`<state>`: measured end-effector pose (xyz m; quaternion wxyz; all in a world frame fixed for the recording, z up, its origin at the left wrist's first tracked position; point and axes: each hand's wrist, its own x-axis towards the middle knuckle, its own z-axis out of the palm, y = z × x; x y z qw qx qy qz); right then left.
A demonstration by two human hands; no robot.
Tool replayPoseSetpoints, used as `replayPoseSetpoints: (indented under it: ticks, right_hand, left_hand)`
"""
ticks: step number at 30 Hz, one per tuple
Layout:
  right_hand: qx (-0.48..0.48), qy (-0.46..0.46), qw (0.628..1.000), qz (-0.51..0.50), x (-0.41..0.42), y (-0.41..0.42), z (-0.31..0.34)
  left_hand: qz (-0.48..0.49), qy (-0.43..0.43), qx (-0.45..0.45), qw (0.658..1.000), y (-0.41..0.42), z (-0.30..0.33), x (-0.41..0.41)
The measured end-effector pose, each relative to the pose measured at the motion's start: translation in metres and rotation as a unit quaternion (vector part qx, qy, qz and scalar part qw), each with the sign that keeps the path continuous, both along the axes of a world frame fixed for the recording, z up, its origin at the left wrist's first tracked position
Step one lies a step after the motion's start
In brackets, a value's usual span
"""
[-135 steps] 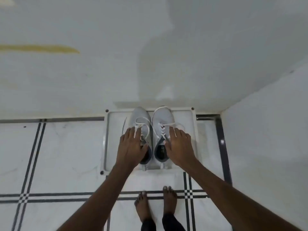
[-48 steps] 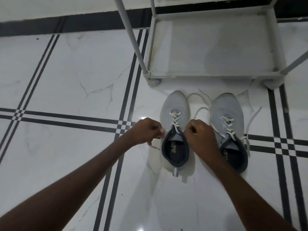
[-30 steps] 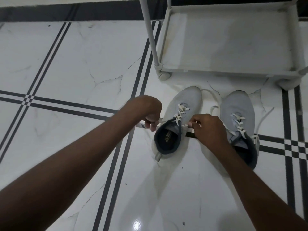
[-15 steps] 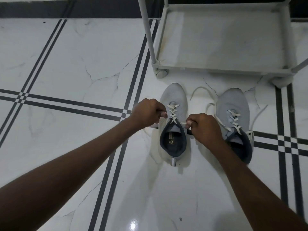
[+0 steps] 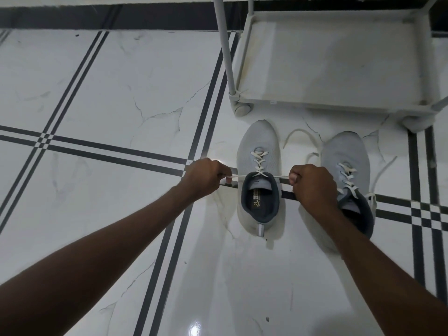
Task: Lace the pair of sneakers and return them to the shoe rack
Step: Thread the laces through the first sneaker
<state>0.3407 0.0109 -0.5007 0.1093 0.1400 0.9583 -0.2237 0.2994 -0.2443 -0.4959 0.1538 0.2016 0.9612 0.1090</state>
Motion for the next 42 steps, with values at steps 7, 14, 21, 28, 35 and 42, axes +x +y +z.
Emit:
replayPoseSetpoints:
  ticks: [7, 14, 21, 28, 35, 42]
  right_hand:
    - [0.012, 0.195, 0.981, -0.002, 0.009, -0.018, 0.001]
    - [-0.156, 0.002, 0.976, -0.15, 0.004, -0.039, -0.003]
    - [-0.524, -0.051, 0.8, -0.286, -0.047, -0.028, 0.033]
    - [-0.524, 0.01, 0.835, -0.171, -0.074, -0.022, 0.058]
    - [-0.488, 0.01, 0.872, -0.035, -0.093, -0.017, 0.059]
    - [-0.373, -0.046, 0.927, 0.004, -0.083, -0.014, 0.043]
  left_hand:
    - [0.091, 0.138, -0.079, 0.983, 0.015, -0.007, 0.017]
    - [0.432, -0.236, 0.293, 0.82, 0.051, -0.012, 0.014]
    - [0.383, -0.373, 0.477, 0.698, 0.062, 0.016, -0.027]
    - [0.255, -0.309, 0.365, 0.841, 0.078, 0.036, -0.034]
    - [0.14, -0.292, 0.31, 0.894, 0.087, 0.056, -0.046]
    - [0.209, -0.289, 0.34, 0.87, 0.067, 0.059, -0.051]
